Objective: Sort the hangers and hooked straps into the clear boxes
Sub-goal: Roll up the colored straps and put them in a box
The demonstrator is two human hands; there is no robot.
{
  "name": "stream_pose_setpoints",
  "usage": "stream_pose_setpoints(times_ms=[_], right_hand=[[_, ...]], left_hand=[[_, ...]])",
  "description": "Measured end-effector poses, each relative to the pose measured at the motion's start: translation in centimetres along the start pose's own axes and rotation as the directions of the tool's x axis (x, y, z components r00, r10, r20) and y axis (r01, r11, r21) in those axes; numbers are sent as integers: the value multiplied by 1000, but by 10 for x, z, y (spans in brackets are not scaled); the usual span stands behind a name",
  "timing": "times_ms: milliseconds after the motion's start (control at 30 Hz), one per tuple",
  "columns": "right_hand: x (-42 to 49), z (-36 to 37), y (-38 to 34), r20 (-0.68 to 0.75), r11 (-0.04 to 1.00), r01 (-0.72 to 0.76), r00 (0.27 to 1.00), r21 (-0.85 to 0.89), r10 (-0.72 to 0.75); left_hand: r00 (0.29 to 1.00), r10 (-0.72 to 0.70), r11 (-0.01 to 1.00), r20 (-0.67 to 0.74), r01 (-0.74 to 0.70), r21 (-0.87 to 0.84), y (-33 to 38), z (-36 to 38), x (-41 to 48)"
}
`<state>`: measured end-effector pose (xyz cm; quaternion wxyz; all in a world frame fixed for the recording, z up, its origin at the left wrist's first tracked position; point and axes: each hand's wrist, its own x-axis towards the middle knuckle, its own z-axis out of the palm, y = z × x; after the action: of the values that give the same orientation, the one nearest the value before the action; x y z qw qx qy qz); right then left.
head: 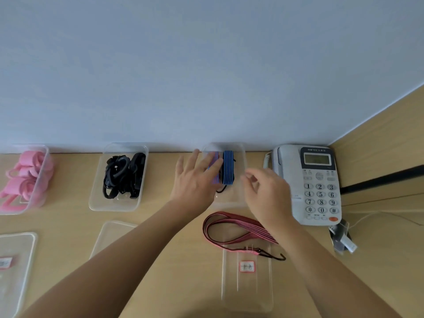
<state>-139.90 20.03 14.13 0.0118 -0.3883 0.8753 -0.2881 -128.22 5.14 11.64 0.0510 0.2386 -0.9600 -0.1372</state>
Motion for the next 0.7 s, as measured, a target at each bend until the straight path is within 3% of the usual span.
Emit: stream_pose_setpoints(times_ms=[67, 133, 200, 333, 433, 533, 700], right_hand=[[-34, -17, 23, -31, 1000, 22, 999, 6, -22], [-70, -28, 42, 19, 1000, 14, 1000, -21, -14], [-101, -31, 52, 93, 997, 19, 996, -79, -12], [-137, -28, 62, 119, 984, 19, 993, -177, 2], [-150, -26, 63, 180, 960, 18, 983, -279, 34], [-156, -23, 62, 186, 935, 10, 981, -355, 60], [-162, -20, 63, 86, 966, -36, 994, -258, 60]], left_hand=[[972, 37, 994, -230, -60, -93, 1, -2, -17], [898, 62, 979, -435, -140, -148, 3, -1, -38], [864, 111, 952, -491, -235, -198, 9, 1, -58], [867, 292, 881, -403, -408, -240, 33, 10, -86], [886, 405, 872, -225, -448, -197, 51, 20, -93], [936, 347, 936, 64, -341, -81, 67, 30, -98], [965, 246, 968, 96, -240, -69, 79, 40, -95]])
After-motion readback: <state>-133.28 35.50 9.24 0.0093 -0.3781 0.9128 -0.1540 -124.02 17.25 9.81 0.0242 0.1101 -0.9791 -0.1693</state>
